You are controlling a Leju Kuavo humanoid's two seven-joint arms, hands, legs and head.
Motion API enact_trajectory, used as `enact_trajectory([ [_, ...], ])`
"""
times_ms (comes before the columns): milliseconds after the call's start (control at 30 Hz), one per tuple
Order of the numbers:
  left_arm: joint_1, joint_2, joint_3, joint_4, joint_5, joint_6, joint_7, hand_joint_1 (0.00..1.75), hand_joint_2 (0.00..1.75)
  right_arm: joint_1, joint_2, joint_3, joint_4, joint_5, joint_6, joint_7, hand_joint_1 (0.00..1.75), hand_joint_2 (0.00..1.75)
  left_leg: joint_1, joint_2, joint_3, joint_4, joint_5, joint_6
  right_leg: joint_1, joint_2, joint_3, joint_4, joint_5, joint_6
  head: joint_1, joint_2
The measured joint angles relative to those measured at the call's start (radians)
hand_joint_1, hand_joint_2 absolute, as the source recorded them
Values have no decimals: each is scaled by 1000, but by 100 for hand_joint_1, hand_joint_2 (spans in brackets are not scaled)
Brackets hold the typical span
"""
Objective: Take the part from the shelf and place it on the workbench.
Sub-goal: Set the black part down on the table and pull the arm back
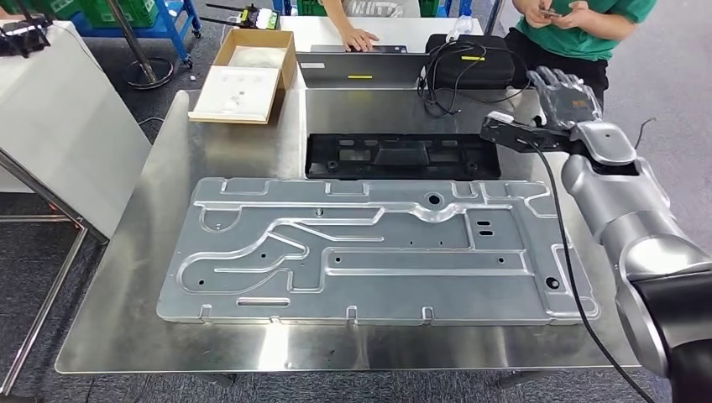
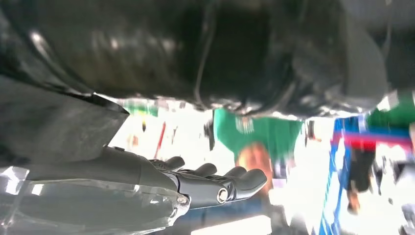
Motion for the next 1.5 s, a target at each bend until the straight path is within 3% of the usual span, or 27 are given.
enact_trajectory([
  [67,0,-2,0,0,-1,2,1,0,0,-1,13,6,-60,38,-27,19,0,0,8,-1,-2,21,-16,-17,-11,-2,61,-121,64,13,0,0],
  [133,-2,-2,0,0,-3,5,1,0,0,-2,26,11,-112,62,-38,30,0,0,9,-3,-13,49,-33,-35,-13,-3,104,-211,87,12,0,0],
  [233,-3,-6,1,-1,-5,9,1,0,0,5,44,14,-175,89,-44,34,0,0,8,-3,-27,60,-38,-52,-5,0,98,-212,79,-15,-2,0],
  [300,-2,-7,1,-1,-7,10,1,0,0,7,56,16,-207,98,-46,32,0,0,11,-1,-36,84,-59,-61,-6,-1,95,-214,82,-30,-2,0],
  [400,-5,-8,1,-1,-10,11,1,0,0,10,69,18,-243,104,-51,31,0,0,12,1,-106,248,-152,-71,-4,-5,92,-215,86,-43,-2,0],
  [467,-4,-8,1,-1,-11,12,3,0,0,15,77,19,-262,111,-55,29,0,0,12,1,-146,340,-182,-69,2,-6,88,-215,89,-48,-2,0],
  [500,-4,-8,1,-1,-12,13,3,0,0,19,80,20,-272,115,-55,28,0,0,11,1,-142,334,-170,-65,4,-6,86,-215,91,-50,-2,0],
  [533,-5,-9,1,-1,-12,13,4,0,0,20,83,21,-283,117,-56,26,0,0,10,1,-117,289,-141,-59,7,-6,85,-215,93,-51,-2,0],
  [600,-8,-9,1,-1,-12,14,4,0,0,20,88,21,-303,119,-55,22,0,0,4,1,-45,150,-82,-44,11,-5,85,-215,97,-48,-2,0],
  [667,-10,-9,1,-1,-13,14,4,0,87,19,91,21,-315,121,-53,19,0,0,-3,1,-7,71,-58,-36,12,-6,83,-217,104,-38,-2,0],
  [733,-9,-9,1,-1,-13,14,4,0,175,21,91,23,-323,124,-49,15,0,0,-6,1,-9,61,-50,-31,11,-6,83,-225,115,-25,-2,0],
  [800,-10,-10,1,-1,-12,15,4,0,175,21,92,26,-331,126,-46,12,0,0,-3,4,-12,47,-30,-18,9,-5,78,-218,104,-15,-2,0],
  [833,-11,-11,1,-1,-12,15,4,0,175,20,92,27,-333,127,-45,11,0,0,-1,5,-16,39,-18,-12,10,-5,67,-192,77,-12,-2,0],
  [933,-11,-13,1,-1,-10,15,4,0,175,19,91,28,-336,128,-42,9,0,0,-4,7,-39,37,2,-1,10,-4,9,-20,-39,-8,-2,0],
  [967,-10,-13,1,-1,-10,15,4,0,175,20,91,28,-336,128,-41,8,0,0,-6,6,-48,40,7,-1,10,-4,1,22,-56,-7,-2,0],
  [1000,-10,-13,1,-1,-10,15,4,0,175,21,91,28,-337,128,-41,8,0,0,-7,6,-57,43,11,-1,10,-5,8,31,-55,-7,-2,0],
  [1033,-10,-13,1,-1,-9,15,4,0,175,21,91,28,-338,128,-41,8,0,0,-9,6,-65,48,14,-1,11,-5,36,2,-37,-9,-2,0],
  [1133,-10,-16,1,-1,-8,15,3,0,175,14,91,28,-350,127,-40,3,0,0,-12,5,-82,58,22,-9,18,-5,157,-182,17,-25,-2,0],
  [1167,-10,-17,1,-1,-6,15,3,0,175,10,90,28,-354,124,-35,-1,0,0,-13,5,-86,60,26,-14,22,-5,176,-216,23,-30,-2,0],
  [1267,-9,-18,2,-1,-1,15,1,0,175,-10,86,28,-368,95,2,-19,0,0,-13,4,-93,60,37,-30,25,-7,173,-236,38,-42,-1,0],
  [1333,-7,-18,4,-1,2,14,0,0,175,-22,84,28,-384,64,34,-32,0,0,-12,3,-109,88,5,-42,17,-11,165,-247,55,-53,-2,0],
  [1400,-6,-18,7,-1,3,14,0,0,175,-28,83,28,-401,44,55,-38,0,0,-6,3,-145,186,-76,-55,13,-14,148,-253,72,-60,-2,0],
  [1467,-5,-17,9,-1,3,14,1,0,175,-28,81,28,-412,38,65,-37,0,0,3,3,-176,305,-139,-67,11,-15,125,-250,89,-58,-2,0],
  [1500,-4,-17,10,-1,3,14,1,0,175,-26,81,28,-415,37,67,-36,0,0,6,3,-173,331,-142,-71,9,-16,112,-249,97,-55,-2,0],
])
